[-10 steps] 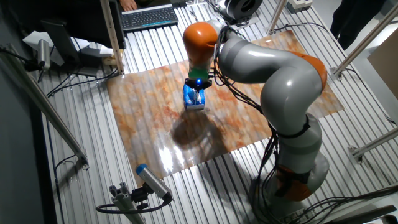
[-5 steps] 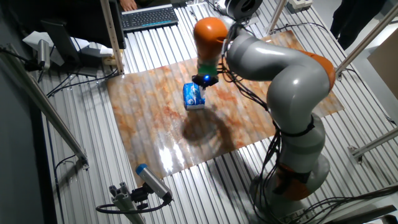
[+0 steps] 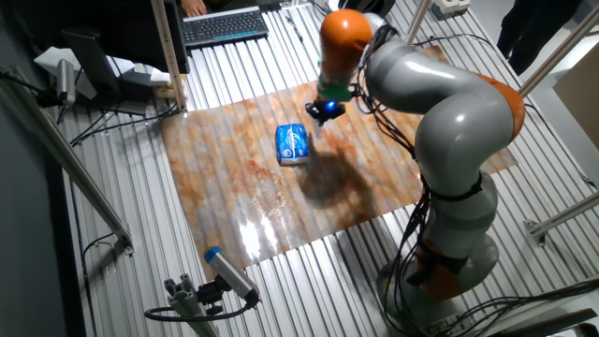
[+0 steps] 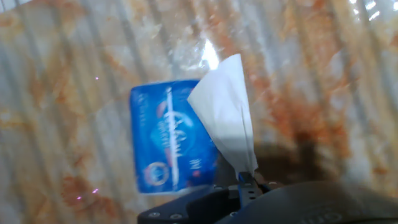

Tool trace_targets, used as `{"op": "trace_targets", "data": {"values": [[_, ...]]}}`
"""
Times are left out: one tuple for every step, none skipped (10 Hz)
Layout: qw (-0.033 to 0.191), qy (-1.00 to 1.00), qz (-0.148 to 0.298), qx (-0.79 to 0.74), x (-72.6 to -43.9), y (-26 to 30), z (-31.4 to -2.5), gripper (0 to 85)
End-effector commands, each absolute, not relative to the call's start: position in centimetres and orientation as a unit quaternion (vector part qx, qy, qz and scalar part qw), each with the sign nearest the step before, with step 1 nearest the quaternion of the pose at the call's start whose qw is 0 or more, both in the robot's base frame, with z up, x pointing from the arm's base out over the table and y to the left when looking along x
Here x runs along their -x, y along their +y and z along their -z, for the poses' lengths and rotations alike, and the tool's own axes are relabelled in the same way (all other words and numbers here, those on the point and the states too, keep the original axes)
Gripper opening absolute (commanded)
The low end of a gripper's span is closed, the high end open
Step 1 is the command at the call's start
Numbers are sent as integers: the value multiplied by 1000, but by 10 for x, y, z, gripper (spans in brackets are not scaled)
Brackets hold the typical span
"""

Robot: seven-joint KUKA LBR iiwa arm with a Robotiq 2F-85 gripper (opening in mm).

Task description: Pull out a napkin

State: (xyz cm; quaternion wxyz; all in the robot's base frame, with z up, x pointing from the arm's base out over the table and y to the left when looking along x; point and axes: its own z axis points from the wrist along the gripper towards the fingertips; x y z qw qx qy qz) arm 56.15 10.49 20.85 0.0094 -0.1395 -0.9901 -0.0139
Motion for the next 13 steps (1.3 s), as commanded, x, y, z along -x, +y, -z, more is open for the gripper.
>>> {"op": "trace_targets", "data": {"values": [[7, -991, 15, 134, -562, 82, -204, 0], [5, -991, 21, 130, -563, 76, -199, 0], [5, -991, 33, 131, -563, 72, -195, 0], [6, -991, 34, 131, -564, 71, -196, 0], [7, -991, 32, 133, -564, 71, -196, 0], [9, -991, 30, 128, -565, 71, -196, 0], [11, -991, 29, 127, -565, 72, -196, 0], [10, -991, 29, 132, -565, 72, -196, 170], [10, -991, 28, 132, -565, 72, -195, 170], [9, -991, 28, 132, -566, 72, -195, 170], [8, -991, 26, 132, -567, 72, -193, 170], [6, -991, 20, 134, -569, 72, -192, 170], [2, -991, 13, 137, -570, 72, -191, 340]]}}
